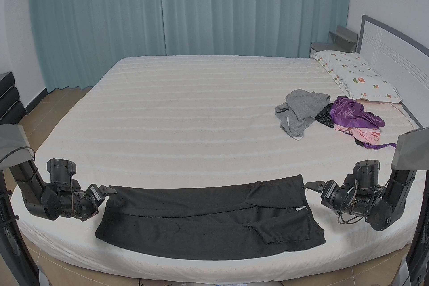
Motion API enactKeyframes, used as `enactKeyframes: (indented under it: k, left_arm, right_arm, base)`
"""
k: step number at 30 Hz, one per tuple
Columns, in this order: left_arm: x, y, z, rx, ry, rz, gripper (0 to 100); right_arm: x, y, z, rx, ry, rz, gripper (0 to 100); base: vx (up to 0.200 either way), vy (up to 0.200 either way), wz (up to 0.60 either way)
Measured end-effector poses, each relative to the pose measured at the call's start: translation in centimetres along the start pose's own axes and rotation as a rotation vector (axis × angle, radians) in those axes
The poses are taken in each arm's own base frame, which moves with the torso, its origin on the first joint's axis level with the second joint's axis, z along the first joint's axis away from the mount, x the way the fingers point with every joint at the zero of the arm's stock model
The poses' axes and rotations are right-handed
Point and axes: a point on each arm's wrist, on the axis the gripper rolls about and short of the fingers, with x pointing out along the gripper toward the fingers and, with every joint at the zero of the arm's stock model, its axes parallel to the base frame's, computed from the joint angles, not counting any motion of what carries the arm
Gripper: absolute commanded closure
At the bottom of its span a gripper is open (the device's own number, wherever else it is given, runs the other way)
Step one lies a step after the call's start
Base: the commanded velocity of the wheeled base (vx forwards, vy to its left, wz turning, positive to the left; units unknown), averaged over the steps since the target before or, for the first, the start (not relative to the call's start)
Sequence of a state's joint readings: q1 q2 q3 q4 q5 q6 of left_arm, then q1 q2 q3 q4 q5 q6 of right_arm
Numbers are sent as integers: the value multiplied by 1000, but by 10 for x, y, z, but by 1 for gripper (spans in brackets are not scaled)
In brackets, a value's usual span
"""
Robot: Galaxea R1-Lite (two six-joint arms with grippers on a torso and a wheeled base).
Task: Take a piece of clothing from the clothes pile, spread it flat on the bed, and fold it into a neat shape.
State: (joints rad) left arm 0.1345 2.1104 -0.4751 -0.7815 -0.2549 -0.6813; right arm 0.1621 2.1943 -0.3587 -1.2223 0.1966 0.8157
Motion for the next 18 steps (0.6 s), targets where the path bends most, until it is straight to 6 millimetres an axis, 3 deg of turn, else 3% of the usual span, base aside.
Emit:
enactKeyframes:
  k: [10, 18]
  left_arm:
    - [-16, 15, -29, 131, 15, 4, 0]
    - [-9, 23, -36, 136, 0, 108, 0]
  right_arm:
    - [-2, -11, -14, 18, 29, -21, 0]
    - [-2, -15, -19, 22, 49, -37, 0]
  base:
    - [0, 0, 0]
    - [0, 0, 0]
